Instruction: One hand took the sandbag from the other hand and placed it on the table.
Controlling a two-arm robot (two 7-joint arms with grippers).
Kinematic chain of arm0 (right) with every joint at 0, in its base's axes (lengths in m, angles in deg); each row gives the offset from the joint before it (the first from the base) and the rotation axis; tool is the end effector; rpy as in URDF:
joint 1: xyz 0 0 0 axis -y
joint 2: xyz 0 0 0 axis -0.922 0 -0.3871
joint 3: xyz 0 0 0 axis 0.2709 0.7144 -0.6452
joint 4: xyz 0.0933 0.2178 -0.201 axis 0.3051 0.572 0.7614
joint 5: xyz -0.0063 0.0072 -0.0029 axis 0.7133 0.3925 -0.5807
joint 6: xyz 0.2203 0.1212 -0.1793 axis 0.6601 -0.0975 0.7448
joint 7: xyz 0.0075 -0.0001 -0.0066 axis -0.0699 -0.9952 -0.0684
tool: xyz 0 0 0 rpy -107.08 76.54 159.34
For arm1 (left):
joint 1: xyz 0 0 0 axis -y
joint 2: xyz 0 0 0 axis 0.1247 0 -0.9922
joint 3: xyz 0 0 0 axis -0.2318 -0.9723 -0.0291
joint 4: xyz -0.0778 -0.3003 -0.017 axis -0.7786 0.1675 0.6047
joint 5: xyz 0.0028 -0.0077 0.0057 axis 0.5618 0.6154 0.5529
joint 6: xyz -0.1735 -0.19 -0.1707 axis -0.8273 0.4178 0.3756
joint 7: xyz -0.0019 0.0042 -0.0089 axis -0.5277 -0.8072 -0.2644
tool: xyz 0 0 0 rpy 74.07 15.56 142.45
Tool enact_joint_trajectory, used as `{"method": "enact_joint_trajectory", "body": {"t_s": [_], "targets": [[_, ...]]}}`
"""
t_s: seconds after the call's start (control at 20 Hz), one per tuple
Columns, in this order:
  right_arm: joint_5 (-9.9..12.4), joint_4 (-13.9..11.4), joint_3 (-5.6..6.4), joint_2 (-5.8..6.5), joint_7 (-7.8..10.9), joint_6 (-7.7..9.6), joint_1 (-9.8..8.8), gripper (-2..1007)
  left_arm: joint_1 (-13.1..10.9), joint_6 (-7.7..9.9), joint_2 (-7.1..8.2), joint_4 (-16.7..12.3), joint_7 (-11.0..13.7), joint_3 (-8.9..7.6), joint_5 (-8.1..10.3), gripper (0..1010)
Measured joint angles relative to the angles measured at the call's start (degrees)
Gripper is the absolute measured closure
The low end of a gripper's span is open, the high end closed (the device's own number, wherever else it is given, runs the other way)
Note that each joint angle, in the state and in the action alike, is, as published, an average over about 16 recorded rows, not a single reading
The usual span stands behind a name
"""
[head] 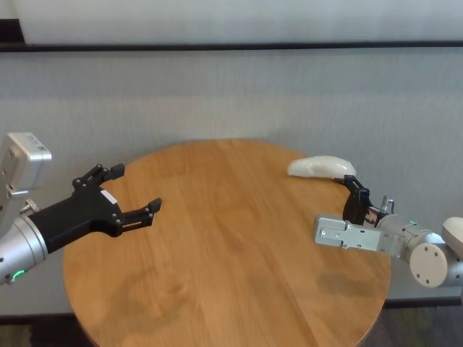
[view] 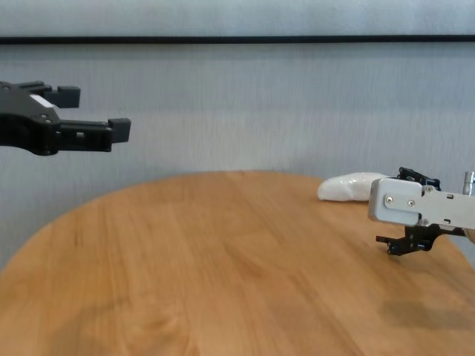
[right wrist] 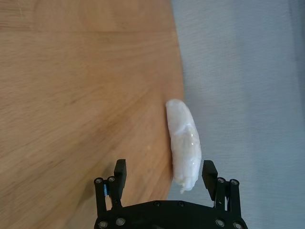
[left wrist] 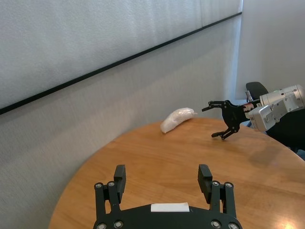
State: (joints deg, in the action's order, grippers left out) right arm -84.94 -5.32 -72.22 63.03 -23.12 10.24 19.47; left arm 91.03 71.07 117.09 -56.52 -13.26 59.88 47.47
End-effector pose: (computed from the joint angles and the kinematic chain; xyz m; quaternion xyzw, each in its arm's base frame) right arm 0.5045 -0.0564 -0.3236 -0.4502 -0.4083 -0.3506 0.7125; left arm 0.3493 0.1112 -0.2181 0.0722 -0.0974 0.3993 0.9088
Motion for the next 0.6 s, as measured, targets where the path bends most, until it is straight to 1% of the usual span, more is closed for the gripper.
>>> {"method": "enact_joint_trajectory", "body": {"t_s": [0.15, 0.3, 0.45, 0.6], "targets": [[0.2, -1.4, 0.17, 0.39, 0.20, 0.02, -0.43, 5, 0.0, 0.00, 0.00, 0.0, 0.0, 0.00, 0.00, 11], [0.6, -3.8, 0.43, 1.05, 0.68, 0.00, -1.24, 5, 0.0, 0.00, 0.00, 0.0, 0.0, 0.00, 0.00, 11], [1.3, -7.7, 0.79, 2.09, 1.47, -0.21, -2.66, 5, 0.0, 0.00, 0.00, 0.0, 0.0, 0.00, 0.00, 11], [2.3, -13.1, 1.24, 3.42, 2.43, -0.63, -4.74, 5, 0.0, 0.00, 0.00, 0.0, 0.0, 0.00, 0.00, 11]]}}
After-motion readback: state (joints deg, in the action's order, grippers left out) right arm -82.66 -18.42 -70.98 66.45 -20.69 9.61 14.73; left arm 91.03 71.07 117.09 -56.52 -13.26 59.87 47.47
